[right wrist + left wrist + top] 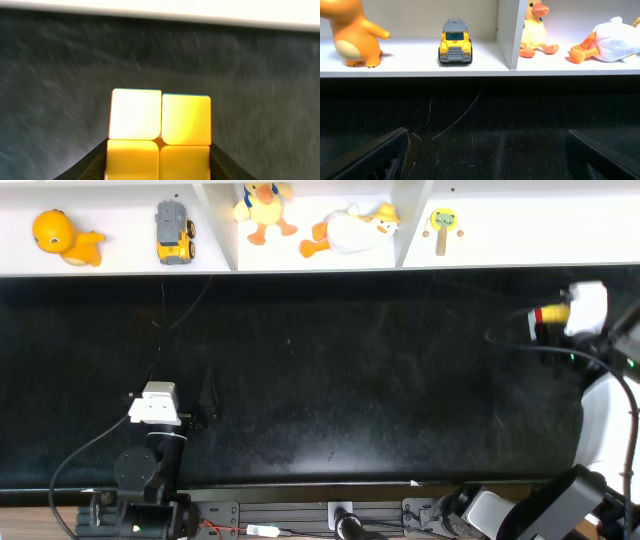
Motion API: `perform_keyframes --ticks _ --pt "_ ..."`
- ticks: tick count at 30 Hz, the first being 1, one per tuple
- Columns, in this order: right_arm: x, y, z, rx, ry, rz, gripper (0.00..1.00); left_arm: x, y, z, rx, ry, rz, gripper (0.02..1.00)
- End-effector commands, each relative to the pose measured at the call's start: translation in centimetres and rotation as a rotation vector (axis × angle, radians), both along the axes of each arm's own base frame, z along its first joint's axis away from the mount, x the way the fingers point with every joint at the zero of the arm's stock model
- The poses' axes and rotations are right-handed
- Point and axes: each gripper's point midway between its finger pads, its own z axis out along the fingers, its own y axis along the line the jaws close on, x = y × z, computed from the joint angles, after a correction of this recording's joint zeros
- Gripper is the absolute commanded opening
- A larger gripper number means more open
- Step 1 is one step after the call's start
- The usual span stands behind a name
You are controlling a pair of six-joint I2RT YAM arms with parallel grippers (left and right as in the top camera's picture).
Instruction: Store Toys
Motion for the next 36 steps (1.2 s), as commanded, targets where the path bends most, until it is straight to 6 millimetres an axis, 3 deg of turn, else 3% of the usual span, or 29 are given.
perform_keyframes --ticks 1,7,14,21,36 --pt "3.2 1.0 3.3 0.033 -0.072 0.002 0.489 -0.1 -0.1 0.2 0.017 -0.009 -0.009 0.998" --pt "6.6 1.5 3.7 0.069 -0.025 0.037 0.474 -0.1 -0.1 0.2 0.017 -0.009 -0.009 0.998" --pt "10.2 0.7 3.1 0.087 -0.005 0.017 0.467 -0.1 -0.1 0.2 0.017 -0.009 -0.009 0.998" --pt "13.0 1.3 3.0 0.081 -0.011 0.052 0.470 -0.1 -0.1 0.2 0.016 -0.009 -0.009 0.998" --pt "14.4 -0.2 2.0 0.025 0.008 0.013 0.503 -0.1 -0.1 0.2 0.017 -0.009 -0.009 0.996"
